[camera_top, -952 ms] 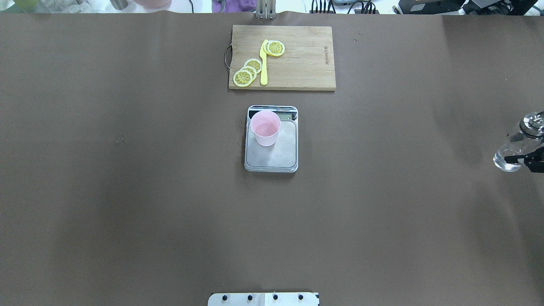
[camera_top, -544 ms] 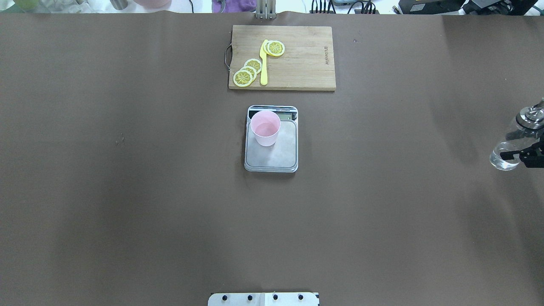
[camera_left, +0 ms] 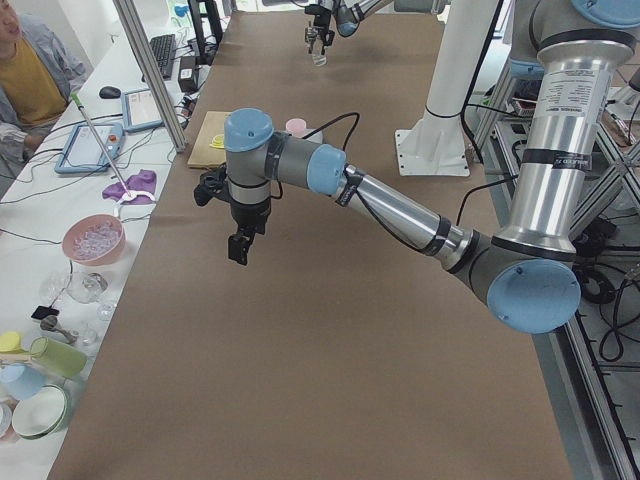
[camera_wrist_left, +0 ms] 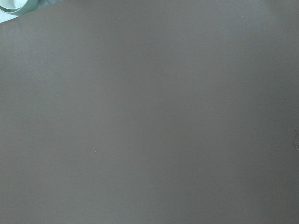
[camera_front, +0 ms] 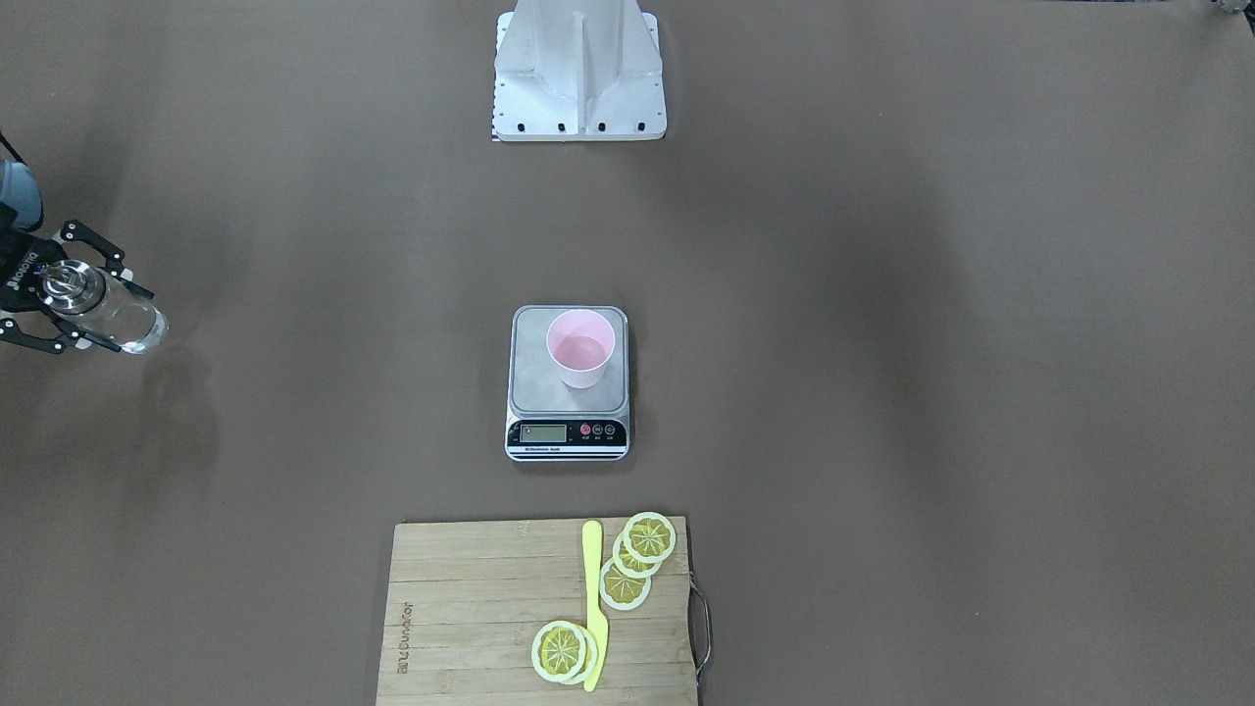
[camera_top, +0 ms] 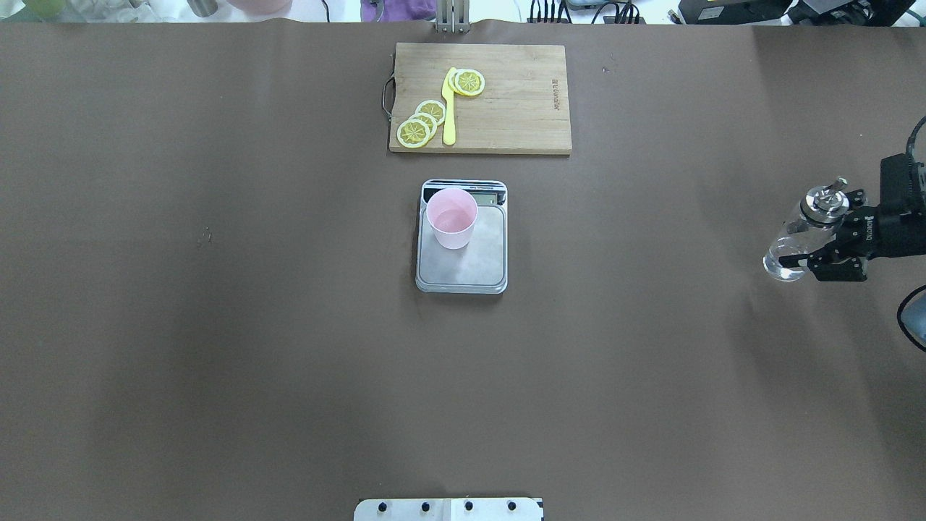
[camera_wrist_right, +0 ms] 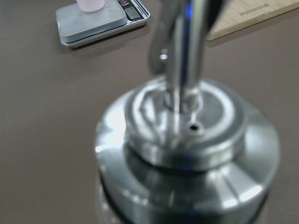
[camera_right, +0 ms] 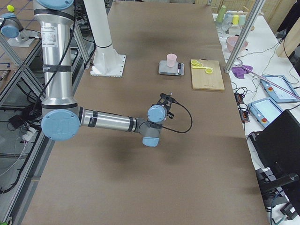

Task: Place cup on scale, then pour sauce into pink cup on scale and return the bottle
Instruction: 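Lower the glass dispenser onto the table with the right gripper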

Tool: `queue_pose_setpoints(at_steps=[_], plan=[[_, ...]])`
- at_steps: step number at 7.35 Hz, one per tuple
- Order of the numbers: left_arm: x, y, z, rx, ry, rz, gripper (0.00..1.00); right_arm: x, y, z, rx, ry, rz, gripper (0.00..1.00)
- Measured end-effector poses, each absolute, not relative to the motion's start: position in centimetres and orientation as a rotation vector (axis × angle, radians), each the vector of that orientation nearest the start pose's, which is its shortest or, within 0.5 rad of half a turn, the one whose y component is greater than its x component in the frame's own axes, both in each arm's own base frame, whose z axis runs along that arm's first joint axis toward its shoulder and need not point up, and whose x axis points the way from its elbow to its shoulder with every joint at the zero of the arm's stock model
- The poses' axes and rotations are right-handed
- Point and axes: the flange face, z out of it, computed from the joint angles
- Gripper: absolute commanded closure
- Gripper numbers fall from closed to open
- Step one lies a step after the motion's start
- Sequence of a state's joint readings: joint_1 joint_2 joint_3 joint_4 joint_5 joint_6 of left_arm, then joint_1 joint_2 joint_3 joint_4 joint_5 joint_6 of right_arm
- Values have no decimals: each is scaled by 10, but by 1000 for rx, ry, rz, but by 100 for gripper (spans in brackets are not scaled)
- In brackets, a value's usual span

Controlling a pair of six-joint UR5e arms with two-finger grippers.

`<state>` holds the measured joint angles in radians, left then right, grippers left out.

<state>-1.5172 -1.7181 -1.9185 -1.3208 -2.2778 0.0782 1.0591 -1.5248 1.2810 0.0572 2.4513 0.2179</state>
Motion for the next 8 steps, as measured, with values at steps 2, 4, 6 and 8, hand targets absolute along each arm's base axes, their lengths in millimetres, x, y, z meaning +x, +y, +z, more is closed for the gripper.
queue_pose_setpoints(at_steps=[2,4,6,8], plan=[[-41,-525,446,243,701,212,2,-198,-448,601,966,-1175,-858,100],[-41,-525,446,244,700,212,2,-201,-447,604,967,-1176,-866,100],[-41,-525,445,244,700,212,2,-203,-443,610,963,-1183,-872,98],[-41,-525,445,244,700,212,2,-204,-441,612,969,-1187,-876,84]])
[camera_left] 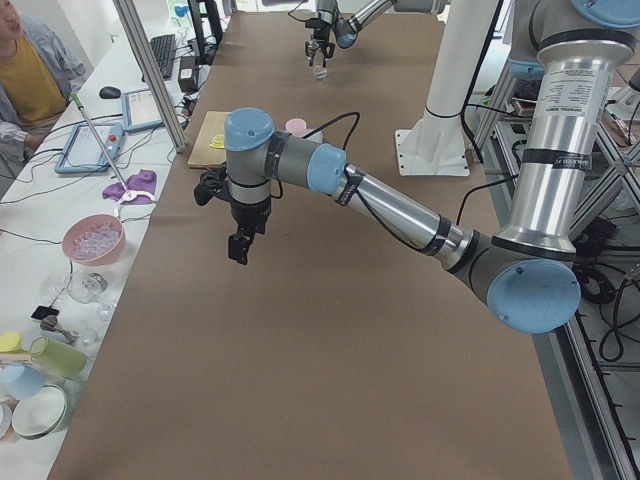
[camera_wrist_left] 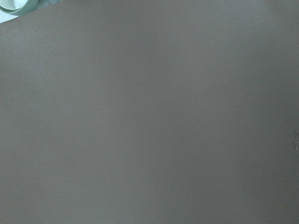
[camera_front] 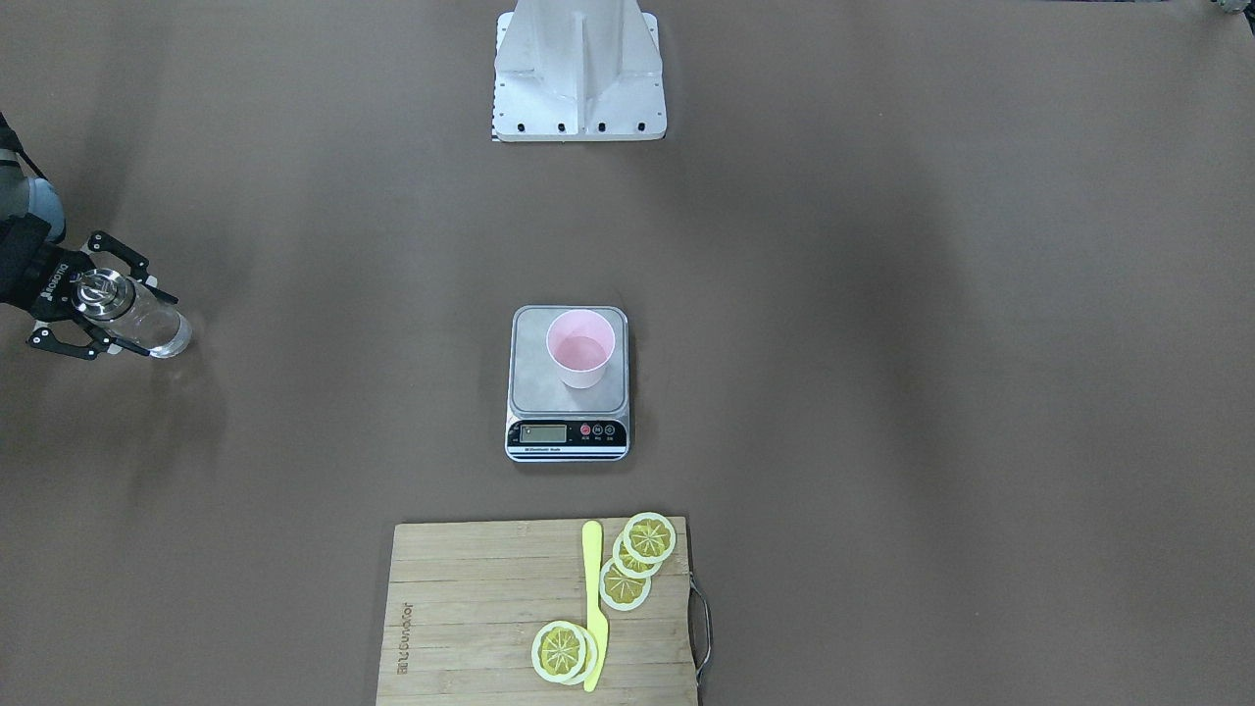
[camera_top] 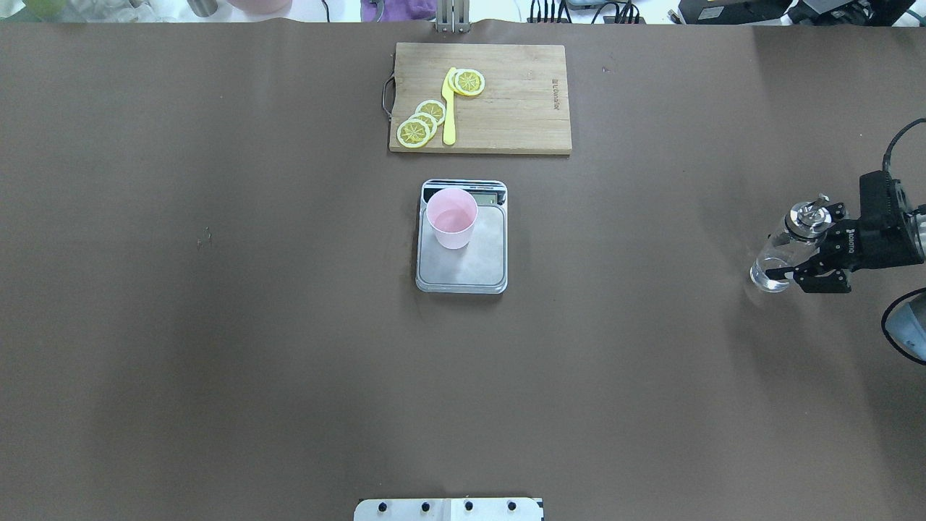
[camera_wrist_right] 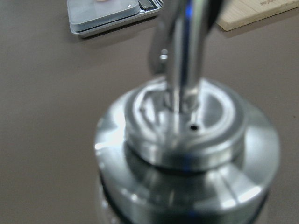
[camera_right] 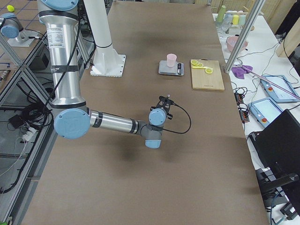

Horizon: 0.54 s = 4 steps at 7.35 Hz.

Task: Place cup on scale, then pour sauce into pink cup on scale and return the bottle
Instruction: 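Lower the glass dispenser onto the table with the right gripper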

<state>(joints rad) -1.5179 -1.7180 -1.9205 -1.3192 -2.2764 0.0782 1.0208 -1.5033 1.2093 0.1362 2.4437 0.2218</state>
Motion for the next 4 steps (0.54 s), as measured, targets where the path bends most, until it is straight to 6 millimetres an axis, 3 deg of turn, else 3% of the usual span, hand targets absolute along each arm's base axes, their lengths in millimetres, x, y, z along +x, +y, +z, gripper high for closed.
queue_pose_setpoints(at_steps=[3,4], plan=[[-41,-525,445,246,700,211,2,-205,-440,617,960,-1187,-877,64],[-41,-525,444,248,700,212,2,-205,-439,621,950,-1186,-874,45]])
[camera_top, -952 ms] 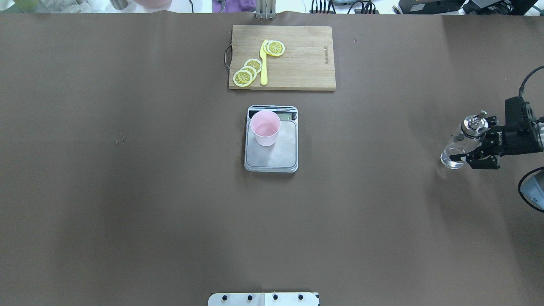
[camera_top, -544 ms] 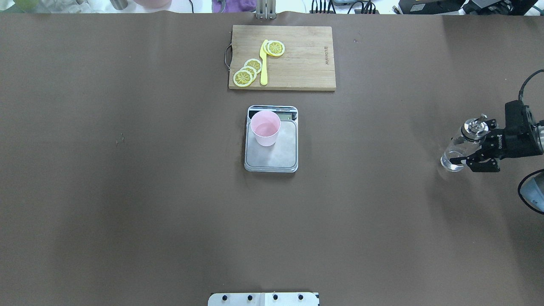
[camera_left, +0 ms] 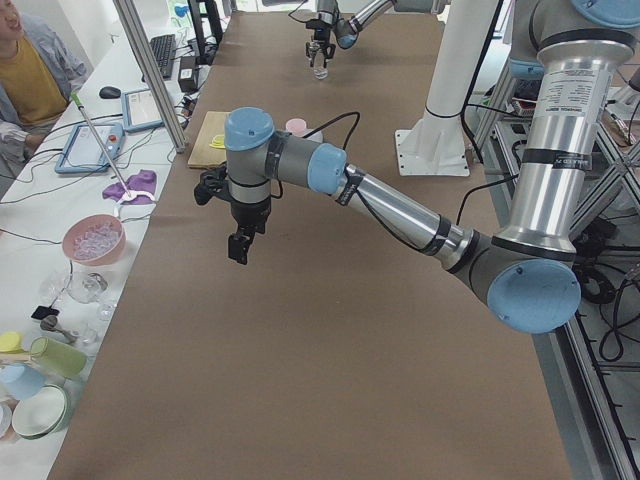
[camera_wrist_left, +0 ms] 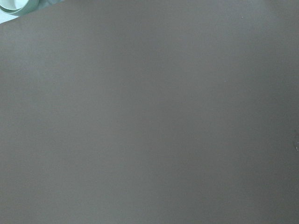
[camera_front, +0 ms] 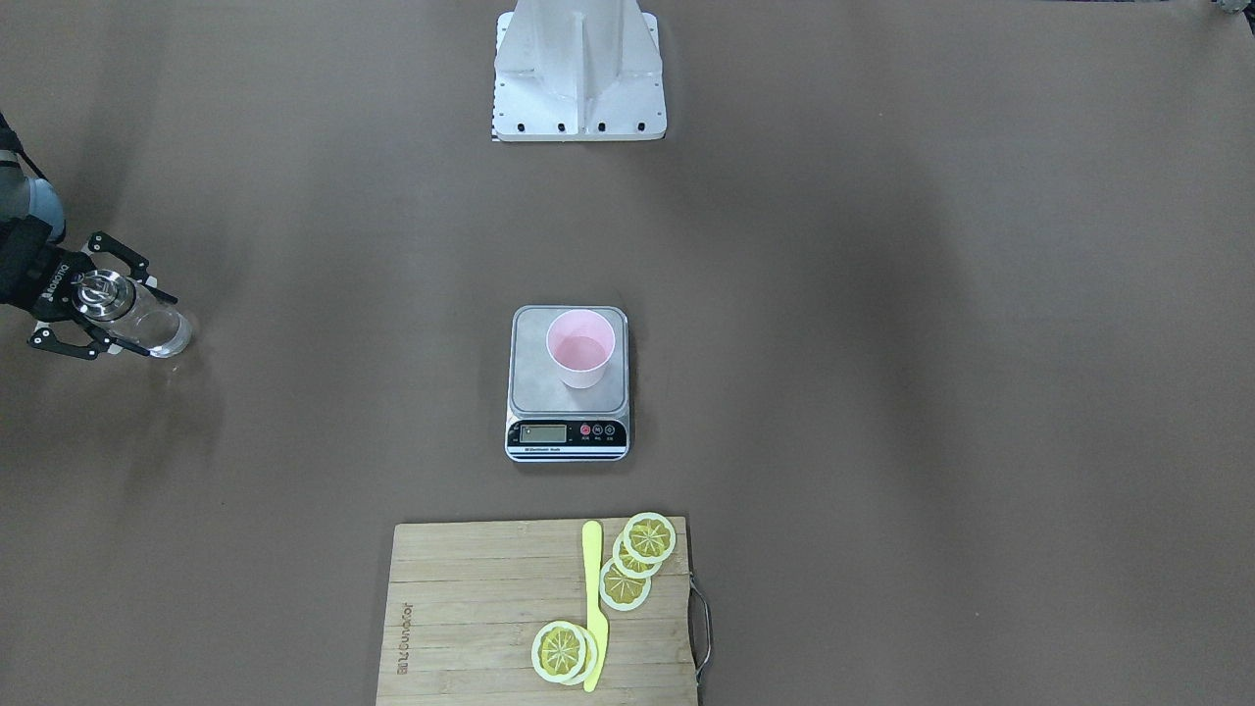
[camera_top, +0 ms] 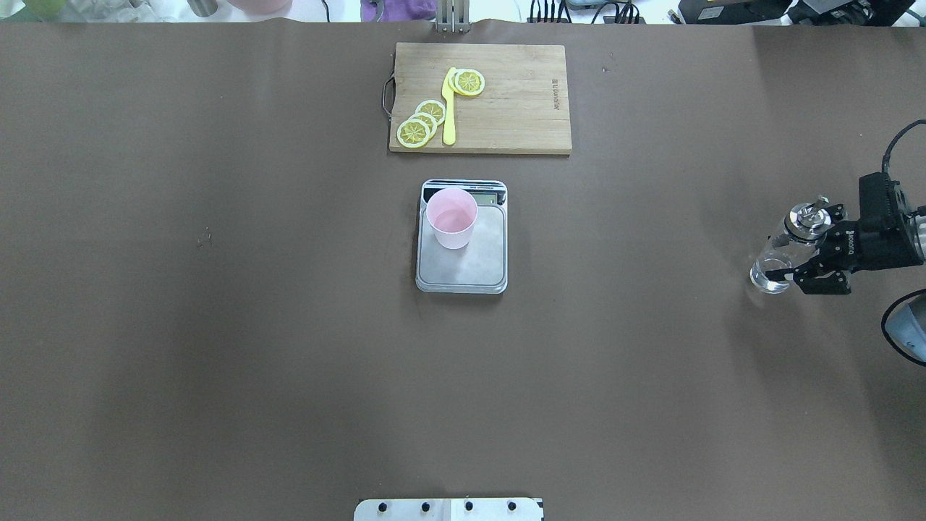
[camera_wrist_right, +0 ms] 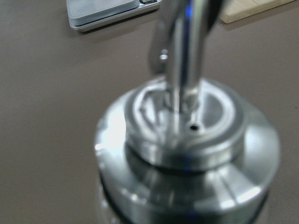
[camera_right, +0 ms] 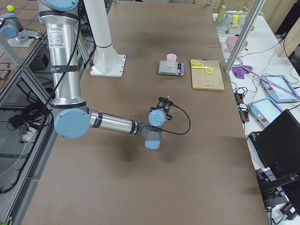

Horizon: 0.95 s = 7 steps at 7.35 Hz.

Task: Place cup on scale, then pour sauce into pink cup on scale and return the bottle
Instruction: 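Lower the glass dispenser onto the table with the right gripper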

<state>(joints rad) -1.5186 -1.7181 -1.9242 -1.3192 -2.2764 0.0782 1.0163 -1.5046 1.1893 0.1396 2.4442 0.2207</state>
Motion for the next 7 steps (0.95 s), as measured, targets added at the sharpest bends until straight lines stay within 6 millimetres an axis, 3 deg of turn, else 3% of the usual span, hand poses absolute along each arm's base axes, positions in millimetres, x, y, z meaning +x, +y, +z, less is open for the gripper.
queue_pose_setpoints(at_steps=[1,2,5,7], plan=[[-41,-524,442,251,700,213,2,-205,-439,624,942,-1188,-872,9],[-41,-524,442,252,700,214,2,-205,-439,624,933,-1193,-865,0],[-42,-522,437,258,700,214,2,-201,-432,624,919,-1220,-845,0],[-42,-521,436,257,700,213,2,-190,-417,635,934,-1225,-846,0]])
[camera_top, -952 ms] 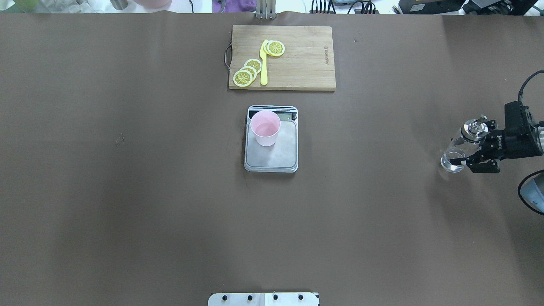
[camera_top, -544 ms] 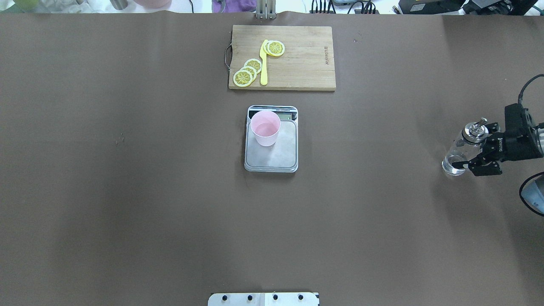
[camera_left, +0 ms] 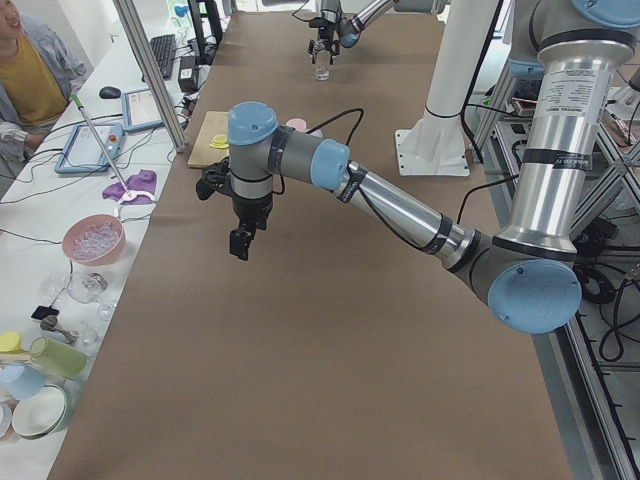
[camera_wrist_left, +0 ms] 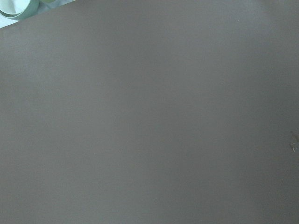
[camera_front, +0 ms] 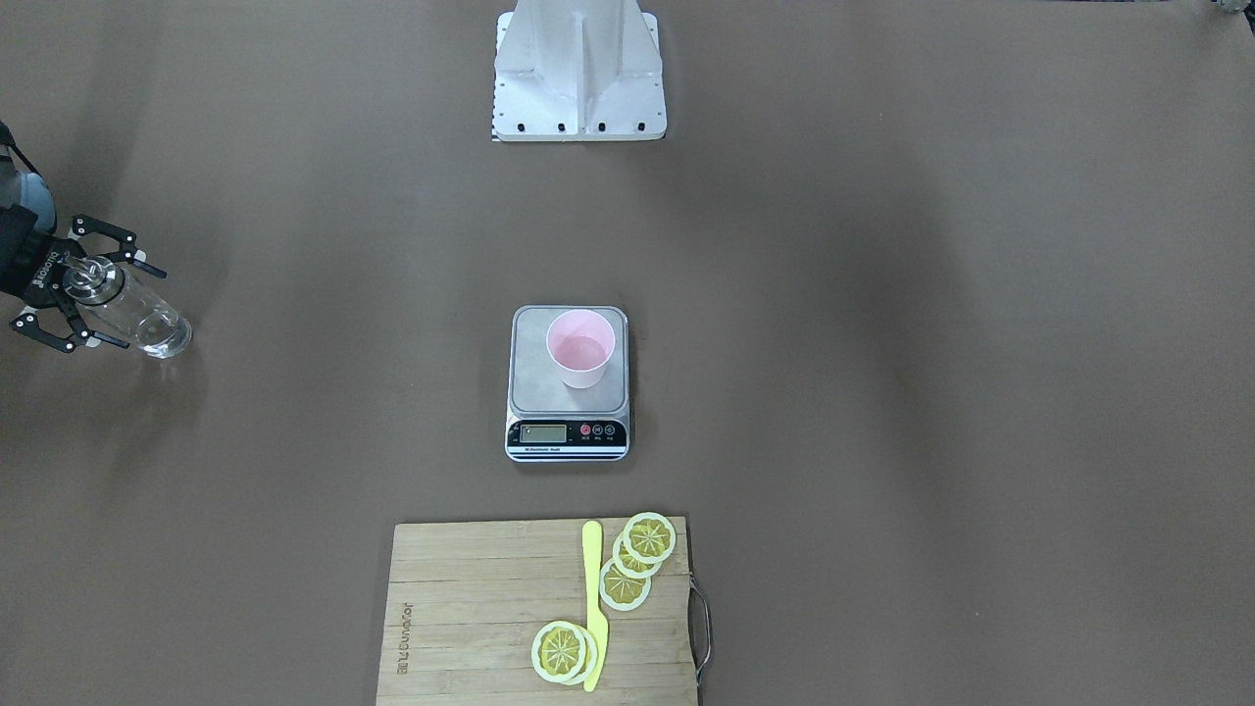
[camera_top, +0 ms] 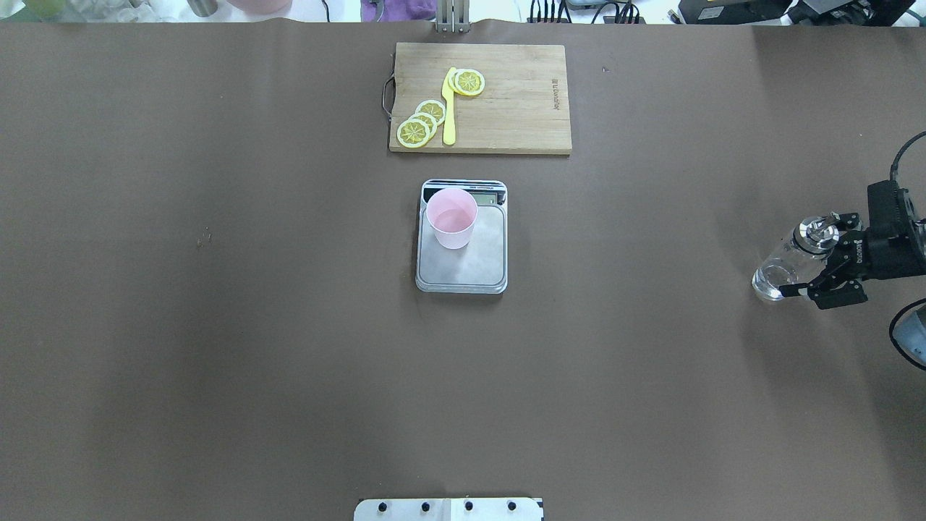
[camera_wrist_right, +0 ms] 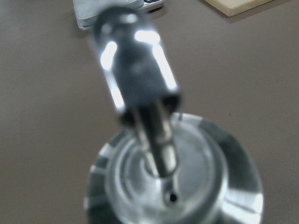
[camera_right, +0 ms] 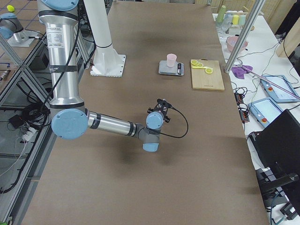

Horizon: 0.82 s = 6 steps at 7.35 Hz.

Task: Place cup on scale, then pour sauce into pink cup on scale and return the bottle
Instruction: 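Lower the glass dispenser onto the table with the right gripper, then open the right gripper and withdraw it from the dispenser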

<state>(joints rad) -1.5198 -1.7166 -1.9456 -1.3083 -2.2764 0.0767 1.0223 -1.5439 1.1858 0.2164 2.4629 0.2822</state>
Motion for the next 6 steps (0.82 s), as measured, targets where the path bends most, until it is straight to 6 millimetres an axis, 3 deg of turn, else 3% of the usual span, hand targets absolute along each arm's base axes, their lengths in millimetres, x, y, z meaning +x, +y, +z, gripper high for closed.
queue_pose_setpoints(at_steps=[3,6], plan=[[-42,-520,436,254,700,213,2,-152,-391,660,925,-1221,-824,0],[-41,-520,436,252,704,213,2,-91,-369,683,883,-1219,-764,0]])
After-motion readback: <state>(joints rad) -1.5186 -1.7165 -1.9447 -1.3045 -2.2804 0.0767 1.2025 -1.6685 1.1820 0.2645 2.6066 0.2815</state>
